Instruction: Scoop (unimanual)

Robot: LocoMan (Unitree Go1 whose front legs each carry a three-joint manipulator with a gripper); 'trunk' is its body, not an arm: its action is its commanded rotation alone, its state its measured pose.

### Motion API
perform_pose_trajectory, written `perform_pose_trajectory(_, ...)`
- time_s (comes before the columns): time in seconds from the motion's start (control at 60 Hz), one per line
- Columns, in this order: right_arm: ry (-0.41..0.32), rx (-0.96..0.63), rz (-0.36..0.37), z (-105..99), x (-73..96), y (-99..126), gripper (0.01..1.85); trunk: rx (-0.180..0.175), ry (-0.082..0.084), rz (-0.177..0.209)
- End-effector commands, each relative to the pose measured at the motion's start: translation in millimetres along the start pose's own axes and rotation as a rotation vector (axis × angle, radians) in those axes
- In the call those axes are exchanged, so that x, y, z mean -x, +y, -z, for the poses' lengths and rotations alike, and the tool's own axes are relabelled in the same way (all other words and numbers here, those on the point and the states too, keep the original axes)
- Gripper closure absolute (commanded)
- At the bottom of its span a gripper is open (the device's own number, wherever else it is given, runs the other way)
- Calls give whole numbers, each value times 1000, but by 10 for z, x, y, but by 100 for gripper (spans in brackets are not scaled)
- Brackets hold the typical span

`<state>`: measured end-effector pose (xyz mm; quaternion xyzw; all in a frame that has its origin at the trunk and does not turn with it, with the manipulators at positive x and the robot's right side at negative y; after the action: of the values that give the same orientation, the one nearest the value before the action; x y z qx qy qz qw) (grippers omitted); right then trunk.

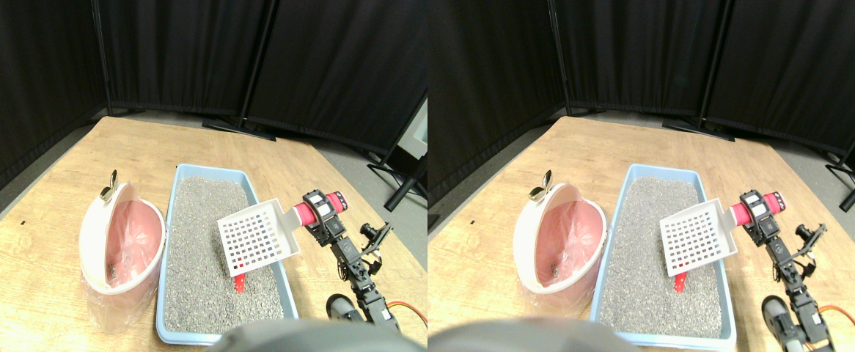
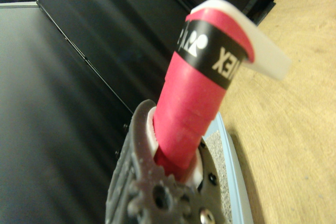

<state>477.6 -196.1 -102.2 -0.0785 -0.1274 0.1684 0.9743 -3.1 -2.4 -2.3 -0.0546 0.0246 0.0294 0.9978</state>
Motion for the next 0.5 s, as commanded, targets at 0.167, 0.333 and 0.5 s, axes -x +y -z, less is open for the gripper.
perform_pose_trajectory(0.167,-59,41,-4,-193,33,-59,181,7,19,-19)
perform_pose_trajectory(0.333,-39,130,-2,-252,53,-120,181,8,21,-15)
perform_pose_trajectory(0.5,-31,194,-30,-315,42,-188,181,8,26,-8)
